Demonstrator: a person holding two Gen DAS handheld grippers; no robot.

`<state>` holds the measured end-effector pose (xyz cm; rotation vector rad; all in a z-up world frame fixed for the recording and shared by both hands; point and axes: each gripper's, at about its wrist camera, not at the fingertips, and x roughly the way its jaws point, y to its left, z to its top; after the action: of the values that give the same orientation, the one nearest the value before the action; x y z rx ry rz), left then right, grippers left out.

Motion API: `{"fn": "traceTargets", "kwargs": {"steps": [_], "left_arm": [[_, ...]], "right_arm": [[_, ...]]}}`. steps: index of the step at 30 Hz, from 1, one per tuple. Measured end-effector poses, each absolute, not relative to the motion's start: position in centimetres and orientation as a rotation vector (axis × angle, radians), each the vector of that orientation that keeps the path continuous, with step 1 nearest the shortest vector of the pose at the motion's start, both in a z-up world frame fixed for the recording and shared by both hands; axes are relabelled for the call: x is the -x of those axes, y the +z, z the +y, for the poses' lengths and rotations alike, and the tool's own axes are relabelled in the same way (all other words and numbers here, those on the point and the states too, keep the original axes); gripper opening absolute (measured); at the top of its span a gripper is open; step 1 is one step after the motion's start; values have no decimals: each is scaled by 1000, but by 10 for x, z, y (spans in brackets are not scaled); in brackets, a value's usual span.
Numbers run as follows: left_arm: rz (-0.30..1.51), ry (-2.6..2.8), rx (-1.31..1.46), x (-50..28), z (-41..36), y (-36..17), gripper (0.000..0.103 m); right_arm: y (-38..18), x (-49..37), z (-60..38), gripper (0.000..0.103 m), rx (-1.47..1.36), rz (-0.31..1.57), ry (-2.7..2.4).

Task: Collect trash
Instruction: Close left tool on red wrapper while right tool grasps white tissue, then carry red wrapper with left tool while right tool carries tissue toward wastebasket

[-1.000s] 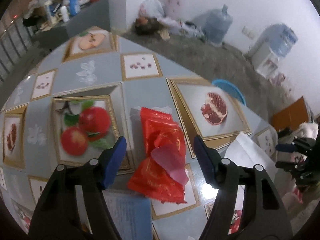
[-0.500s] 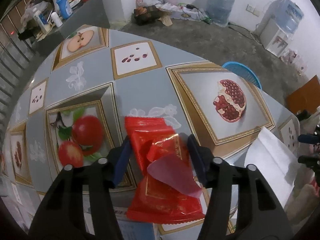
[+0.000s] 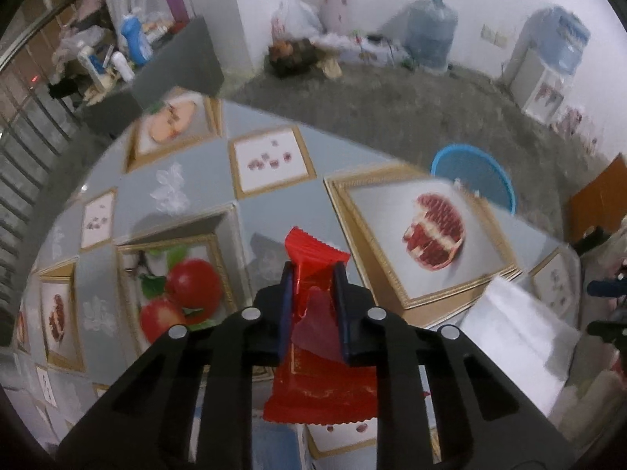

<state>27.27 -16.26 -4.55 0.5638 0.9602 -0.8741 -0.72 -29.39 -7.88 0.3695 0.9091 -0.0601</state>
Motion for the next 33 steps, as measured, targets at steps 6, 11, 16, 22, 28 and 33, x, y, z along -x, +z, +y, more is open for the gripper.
{"fn": "traceTargets", "kwargs": {"steps": [6, 11, 16, 22, 28, 33], "left_arm": [[847, -890, -416, -235, -118, 12, 16], [783, -867, -336, -182, -69, 36, 16], [818, -791, -286, -138, -27, 16, 16], [930, -727, -215, -112, -6, -35, 16], [974, -674, -167, -107, 2, -65, 16], [976, -662, -181, -111, 0, -69, 16]], "right_arm": [[-73, 15, -292, 39, -375, 880, -50], [-75, 16, -291, 39, -402, 875, -32], [-82, 9, -282, 40, -393, 899, -7], [-88, -4, -267, 51, -336, 922, 8], [-93, -14, -245, 65, -198, 946, 25], [-89, -13, -220, 78, -60, 908, 71]]}}
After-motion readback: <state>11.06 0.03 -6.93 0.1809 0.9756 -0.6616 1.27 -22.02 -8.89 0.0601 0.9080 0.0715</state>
